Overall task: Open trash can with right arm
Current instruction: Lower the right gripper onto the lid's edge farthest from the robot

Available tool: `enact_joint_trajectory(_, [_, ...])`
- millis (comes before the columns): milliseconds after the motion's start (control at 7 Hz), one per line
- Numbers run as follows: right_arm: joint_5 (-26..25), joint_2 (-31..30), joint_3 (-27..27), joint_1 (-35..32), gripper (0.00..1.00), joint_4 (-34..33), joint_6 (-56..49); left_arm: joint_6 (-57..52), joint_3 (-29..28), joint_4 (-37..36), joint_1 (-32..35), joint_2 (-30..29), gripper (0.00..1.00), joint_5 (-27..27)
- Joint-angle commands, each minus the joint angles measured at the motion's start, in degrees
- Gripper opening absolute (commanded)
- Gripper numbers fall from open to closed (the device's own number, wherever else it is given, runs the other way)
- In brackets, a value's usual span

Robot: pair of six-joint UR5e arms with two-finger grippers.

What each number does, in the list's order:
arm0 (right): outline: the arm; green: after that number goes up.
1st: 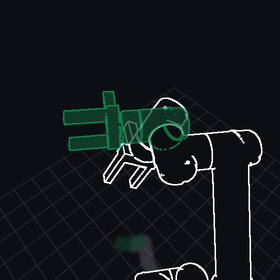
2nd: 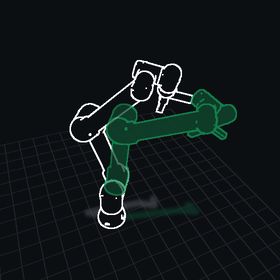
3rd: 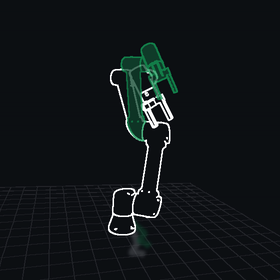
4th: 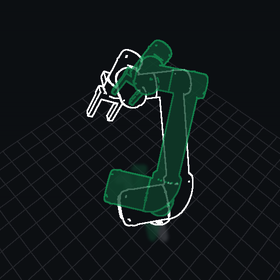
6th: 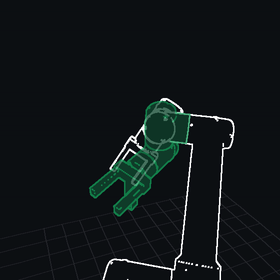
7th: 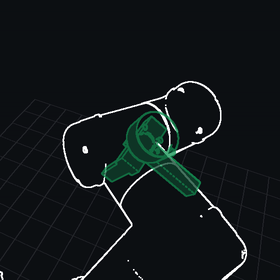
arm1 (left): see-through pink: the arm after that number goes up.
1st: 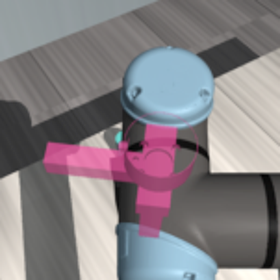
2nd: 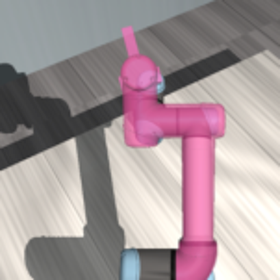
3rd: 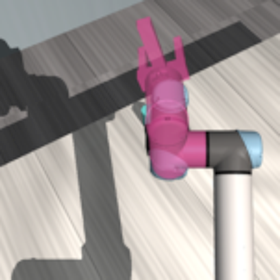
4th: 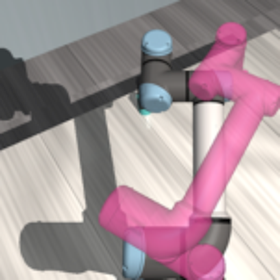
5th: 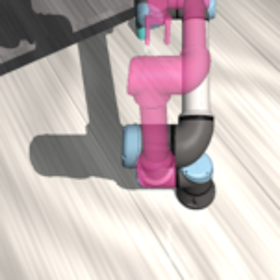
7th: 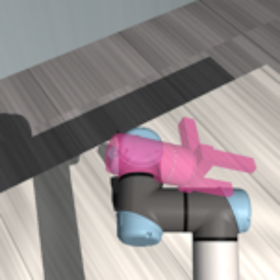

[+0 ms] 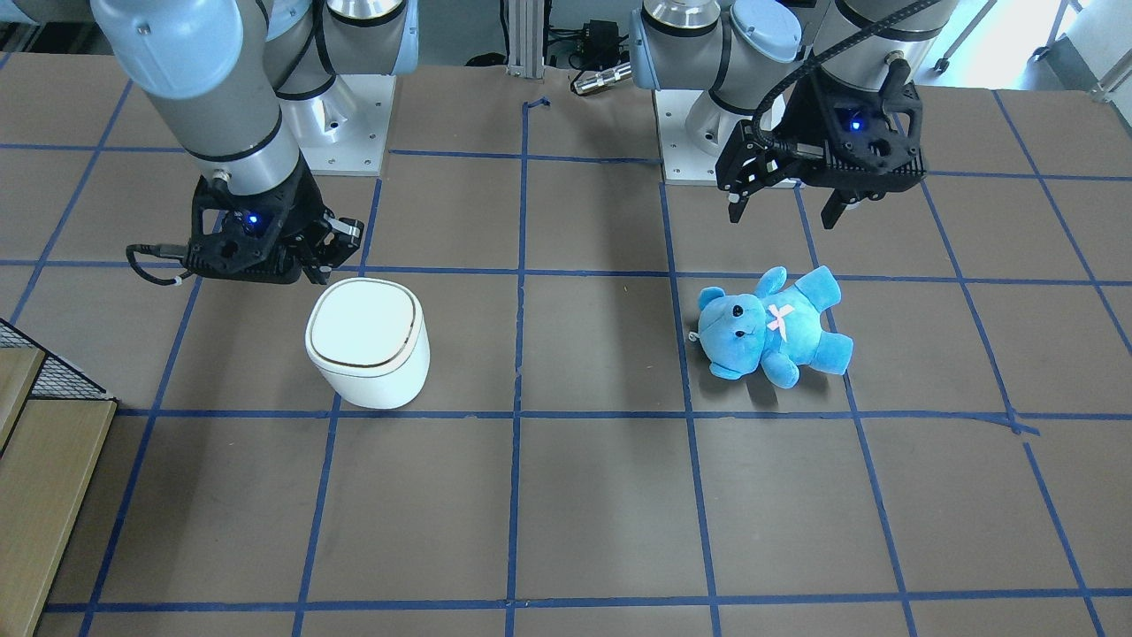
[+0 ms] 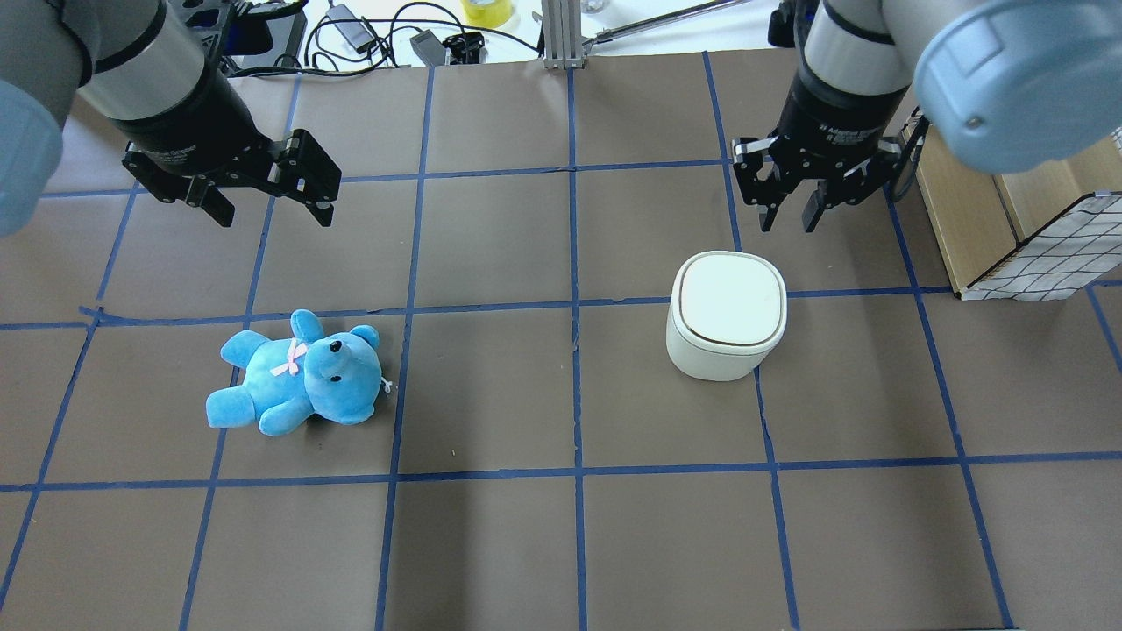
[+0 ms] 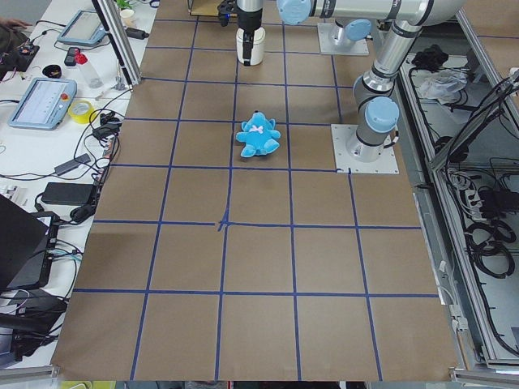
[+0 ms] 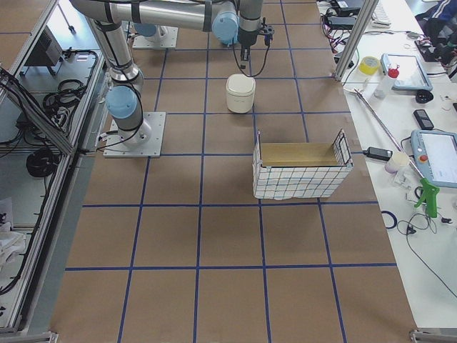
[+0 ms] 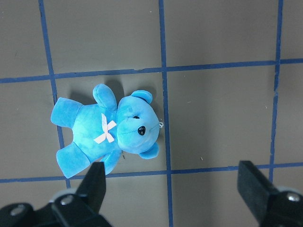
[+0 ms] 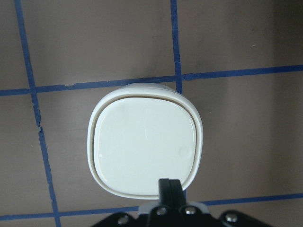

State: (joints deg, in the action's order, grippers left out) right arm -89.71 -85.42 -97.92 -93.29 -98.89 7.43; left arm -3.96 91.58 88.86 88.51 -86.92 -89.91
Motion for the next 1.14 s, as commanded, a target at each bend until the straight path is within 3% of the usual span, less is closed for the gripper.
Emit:
enact_joint_trajectory(0, [0.06, 3.14, -4.02, 0.13, 0.0, -2.97, -0.05, 0.0, 0.0, 0.0, 0.0, 0.0, 1.0, 0.0])
enact_joint_trajectory(714, [0.06, 4.65, -8.95, 0.13, 0.0, -8.51, -0.31, 0.0, 0.0, 0.0, 0.0, 0.0, 1.0, 0.0])
enact_joint_trajectory(857, [-0.29, 4.13, -8.44, 0.13, 0.07, -8.25, 0.21, 0.0, 0.0, 0.0, 0.0, 0.0, 1.0, 0.0])
enact_joint_trajectory(1000, [-0.12, 3.16, -6.95, 0.3, 0.99, -9.9, 1.17, 0.0, 0.0, 0.0, 0.0, 0.0, 1.0, 0.0])
